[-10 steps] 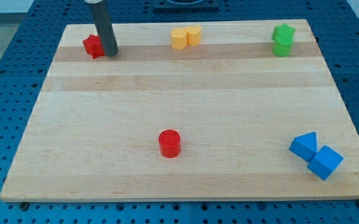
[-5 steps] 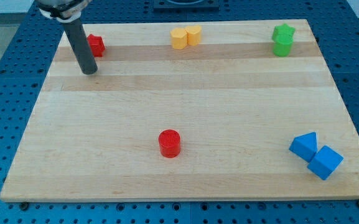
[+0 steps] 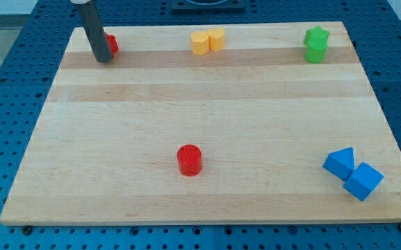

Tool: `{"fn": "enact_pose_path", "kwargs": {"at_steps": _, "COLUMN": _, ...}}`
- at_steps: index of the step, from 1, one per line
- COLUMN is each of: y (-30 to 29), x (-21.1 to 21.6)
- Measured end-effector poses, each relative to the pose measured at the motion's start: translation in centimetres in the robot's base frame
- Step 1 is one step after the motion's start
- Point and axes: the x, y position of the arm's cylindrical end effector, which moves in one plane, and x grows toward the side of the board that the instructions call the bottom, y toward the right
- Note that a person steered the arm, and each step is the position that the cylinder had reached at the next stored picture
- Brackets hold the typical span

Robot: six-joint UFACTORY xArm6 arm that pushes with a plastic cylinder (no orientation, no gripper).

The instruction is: Move the red circle diagonally top left to the blue triangle

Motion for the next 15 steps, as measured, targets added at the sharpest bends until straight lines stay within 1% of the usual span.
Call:
{"fn": "enact_pose_path", "kwargs": {"at_steps": 2, "y": 0.0, "x": -1.3}}
{"fn": "enact_pose_path", "kwargs": {"at_steps": 4, "y": 0.0, "x": -0.5}}
{"fn": "enact_pose_path", "kwargs": {"at_steps": 5, "y": 0.0, "x": 4.8}}
{"fn": "enact_pose_path", "kwargs": {"at_steps": 6, "y": 0.0, "x": 12.4}}
{"fn": "enact_pose_path", "kwargs": {"at_steps": 7, "y": 0.0, "x": 21.4}}
{"fn": "enact_pose_path", "kwargs": {"at_steps": 8, "y": 1.2, "x": 28.1}}
{"fn": "enact_pose_path", "kwargs": {"at_steps": 9, "y": 5.4, "x": 32.7}}
{"fn": "enact_pose_path", "kwargs": {"at_steps": 11, "y": 5.7, "x": 32.9}}
{"fn": "enact_pose_path", "kwargs": {"at_steps": 12, "y": 9.2, "x": 32.9}}
{"fn": "enact_pose_path", "kwargs": {"at_steps": 13, "y": 19.9, "x": 32.1}}
{"fn": "enact_pose_path", "kwargs": {"at_steps": 14, "y": 24.5, "x": 31.9}}
{"fn": "enact_pose_path", "kwargs": {"at_steps": 15, "y": 24.5, "x": 31.9}}
